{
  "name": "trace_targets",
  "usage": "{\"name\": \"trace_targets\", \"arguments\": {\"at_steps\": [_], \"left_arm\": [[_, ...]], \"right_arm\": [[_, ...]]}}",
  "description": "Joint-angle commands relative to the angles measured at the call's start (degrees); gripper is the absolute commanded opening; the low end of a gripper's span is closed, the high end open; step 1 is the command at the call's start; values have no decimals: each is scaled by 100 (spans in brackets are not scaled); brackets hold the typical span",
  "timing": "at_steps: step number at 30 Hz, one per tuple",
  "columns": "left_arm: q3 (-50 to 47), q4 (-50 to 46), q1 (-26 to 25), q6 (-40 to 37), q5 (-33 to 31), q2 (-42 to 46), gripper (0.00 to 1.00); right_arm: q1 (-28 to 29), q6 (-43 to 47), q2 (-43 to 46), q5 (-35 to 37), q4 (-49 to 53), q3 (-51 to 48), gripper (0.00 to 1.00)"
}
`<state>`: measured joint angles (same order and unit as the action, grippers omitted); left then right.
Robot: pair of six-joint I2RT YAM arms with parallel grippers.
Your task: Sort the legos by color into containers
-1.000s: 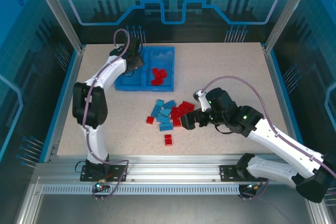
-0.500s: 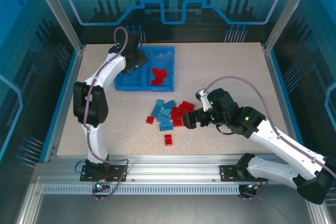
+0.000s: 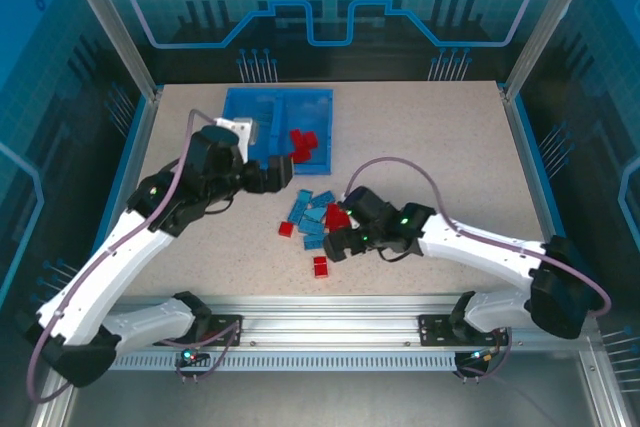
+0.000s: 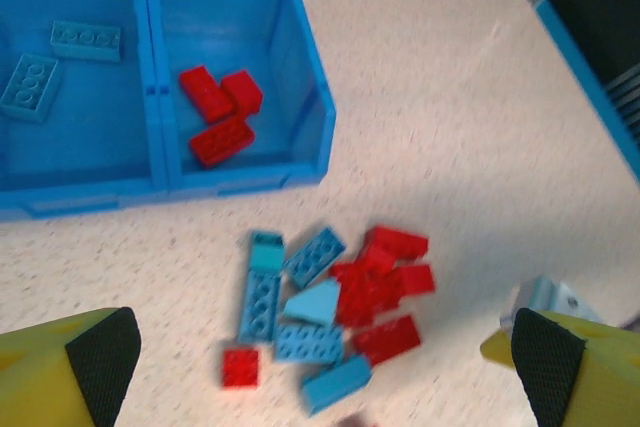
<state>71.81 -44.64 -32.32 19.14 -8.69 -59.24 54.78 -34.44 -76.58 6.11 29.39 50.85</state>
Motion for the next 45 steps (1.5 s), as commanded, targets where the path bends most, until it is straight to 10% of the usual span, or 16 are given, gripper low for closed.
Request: {"name": "trace_targets", "arguments": {"at_steps": [1, 6, 17, 32, 45], "left_arm": [[-538, -726, -29, -1202, 648, 501, 99], [-1666, -522, -24, -2060, 1106, 1189, 99], [-2392, 202, -28, -2026, 1124, 1507, 99], [-2495, 222, -22, -1914, 953, 1863, 99], [-2531, 210, -13, -1861, 831, 1925, 99]], "right_arm": [[487, -796, -538, 225, -571, -84, 99], [949, -1125, -1645, 481, -572, 499, 91], [1311, -1376, -2652, 1315, 623, 1523, 22], [494, 523, -1347, 2190, 185, 2557, 21], [-1031, 1934, -4484, 1992, 19, 6043, 22]]}}
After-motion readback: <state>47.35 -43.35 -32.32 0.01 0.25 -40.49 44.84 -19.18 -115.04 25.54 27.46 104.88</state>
